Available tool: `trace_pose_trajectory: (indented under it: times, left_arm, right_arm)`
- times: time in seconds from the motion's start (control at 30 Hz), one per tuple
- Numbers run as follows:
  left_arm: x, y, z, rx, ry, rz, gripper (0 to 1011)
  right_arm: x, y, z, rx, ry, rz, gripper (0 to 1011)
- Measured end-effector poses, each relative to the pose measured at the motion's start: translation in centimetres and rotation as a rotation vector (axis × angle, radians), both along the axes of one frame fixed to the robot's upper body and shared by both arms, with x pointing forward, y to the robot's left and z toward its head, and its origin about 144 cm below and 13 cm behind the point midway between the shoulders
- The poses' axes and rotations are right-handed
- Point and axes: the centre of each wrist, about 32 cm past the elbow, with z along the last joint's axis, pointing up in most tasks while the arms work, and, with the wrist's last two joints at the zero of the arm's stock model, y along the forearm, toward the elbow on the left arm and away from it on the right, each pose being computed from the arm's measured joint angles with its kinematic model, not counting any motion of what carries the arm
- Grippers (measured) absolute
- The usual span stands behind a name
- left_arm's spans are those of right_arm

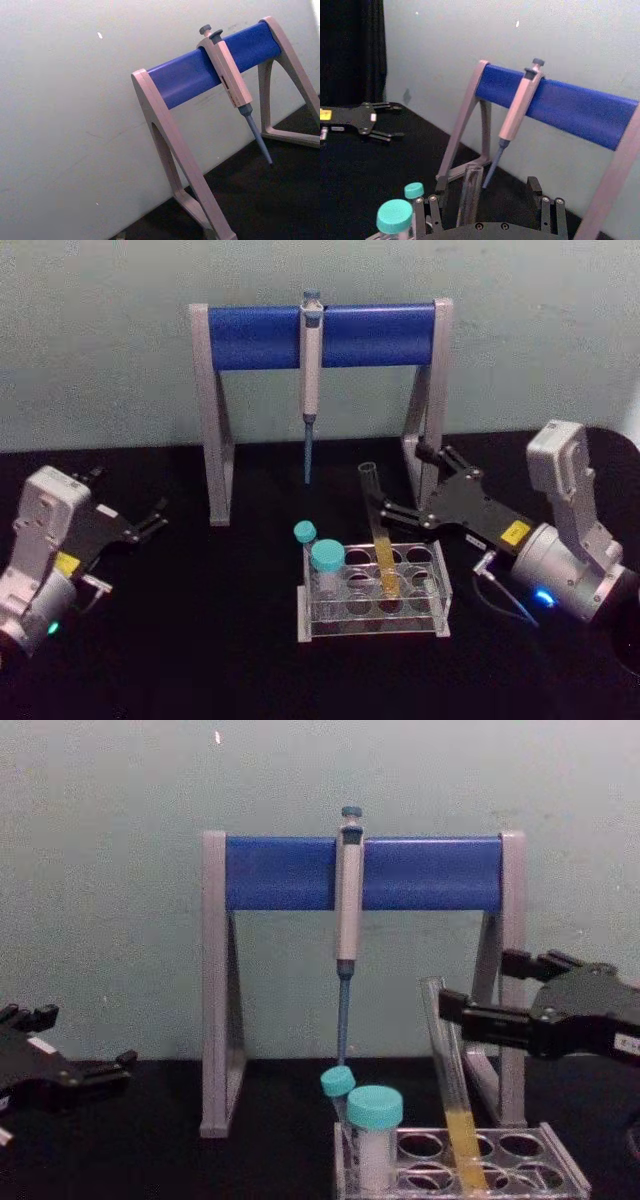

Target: Pick up the test tube from the test tube rack, shake it, then place it back into the test tube rack.

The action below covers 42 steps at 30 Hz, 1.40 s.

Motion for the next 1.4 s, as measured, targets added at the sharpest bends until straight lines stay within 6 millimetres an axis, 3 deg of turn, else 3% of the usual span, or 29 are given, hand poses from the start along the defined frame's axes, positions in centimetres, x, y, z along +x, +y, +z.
trace_pose_trajectory:
  times: [0.77, 1.4]
  left_arm:
    - [0.0, 0.0, 0.0, 0.0, 0.0, 0.0, 1002]
    - [0.0, 0.0, 0.0, 0.0, 0.0, 0.0, 1001]
  right_arm:
    - [1.5, 1.2, 0.0, -0.03, 0.169, 0.05, 1000]
    - [1.8, 1.1, 0.0, -0.035, 0.202, 0.045, 1000]
